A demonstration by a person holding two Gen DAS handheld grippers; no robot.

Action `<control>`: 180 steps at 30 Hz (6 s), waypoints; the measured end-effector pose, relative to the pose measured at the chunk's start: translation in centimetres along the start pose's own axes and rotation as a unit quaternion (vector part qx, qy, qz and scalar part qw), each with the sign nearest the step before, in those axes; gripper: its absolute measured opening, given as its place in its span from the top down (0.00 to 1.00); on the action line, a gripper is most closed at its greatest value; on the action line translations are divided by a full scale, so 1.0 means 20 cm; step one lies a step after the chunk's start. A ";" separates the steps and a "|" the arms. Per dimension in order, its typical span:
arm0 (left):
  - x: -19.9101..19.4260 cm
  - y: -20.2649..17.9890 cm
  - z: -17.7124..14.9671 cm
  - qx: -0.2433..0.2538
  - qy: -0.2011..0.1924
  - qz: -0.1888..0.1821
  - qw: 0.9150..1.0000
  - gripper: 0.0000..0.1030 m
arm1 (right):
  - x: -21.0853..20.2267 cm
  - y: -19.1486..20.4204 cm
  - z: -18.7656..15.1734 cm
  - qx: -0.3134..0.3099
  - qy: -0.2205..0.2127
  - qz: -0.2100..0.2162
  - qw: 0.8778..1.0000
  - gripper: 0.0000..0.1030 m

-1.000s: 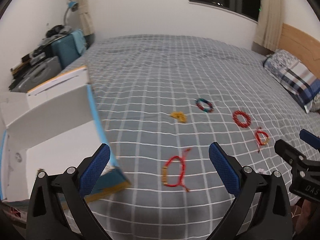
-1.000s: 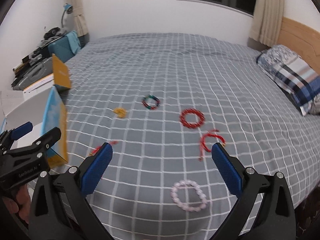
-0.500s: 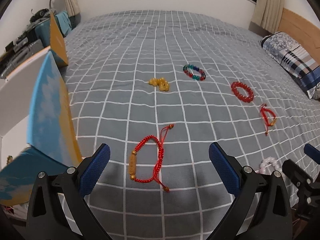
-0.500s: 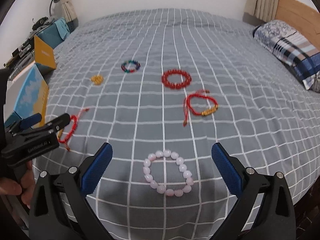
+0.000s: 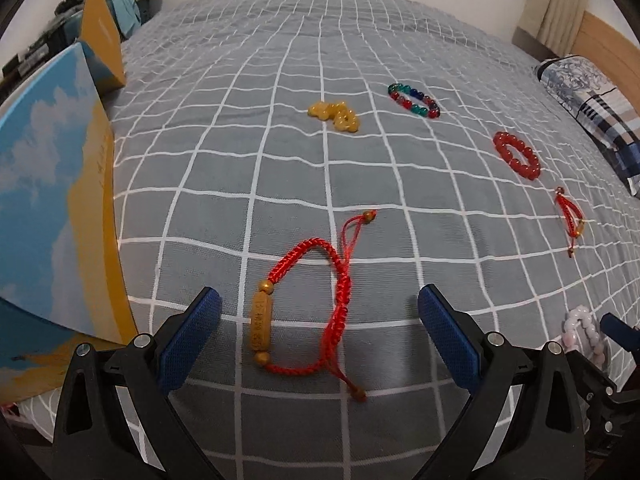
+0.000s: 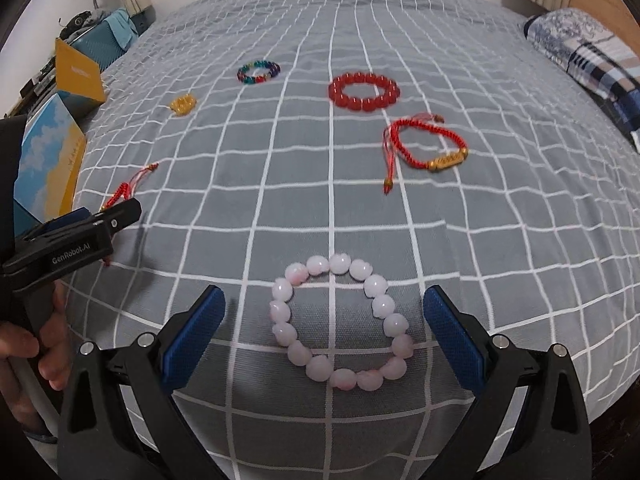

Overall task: Organize jewelry
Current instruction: 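Grasp the red cord bracelet with the left tool while the right tool grasps the pink bead bracelet, then carry the red cord bracelet with the left tool while the right tool carries the pink bracelet to the box, then open the left tool while the right tool opens, releasing both bracelets in the box, then move both open tools away from the box back toward the bed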

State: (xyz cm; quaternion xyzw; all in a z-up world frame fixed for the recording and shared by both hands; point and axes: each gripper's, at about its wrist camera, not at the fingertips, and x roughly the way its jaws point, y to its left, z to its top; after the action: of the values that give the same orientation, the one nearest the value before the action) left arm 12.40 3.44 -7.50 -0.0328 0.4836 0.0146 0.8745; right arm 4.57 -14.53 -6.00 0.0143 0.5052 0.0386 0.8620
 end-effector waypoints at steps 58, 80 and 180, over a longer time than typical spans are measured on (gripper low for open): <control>-0.25 -0.01 0.04 0.019 -0.057 -0.013 0.998 0.93 | -0.17 0.03 0.09 0.003 -0.100 -0.037 0.994 0.90; -0.73 0.32 0.33 -0.009 -0.111 0.020 0.994 0.93 | -0.48 0.41 0.49 -0.050 -0.160 -0.032 0.985 0.90; -0.93 0.98 0.21 -0.116 -0.101 0.119 0.981 0.06 | -0.57 1.25 0.52 -0.147 -0.156 0.043 0.976 0.07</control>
State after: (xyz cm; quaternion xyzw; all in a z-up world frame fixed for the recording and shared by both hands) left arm 5.05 23.39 9.59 -0.0753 0.3881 0.1777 0.9012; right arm 6.75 9.55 10.68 -0.0853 0.3522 0.1467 0.9204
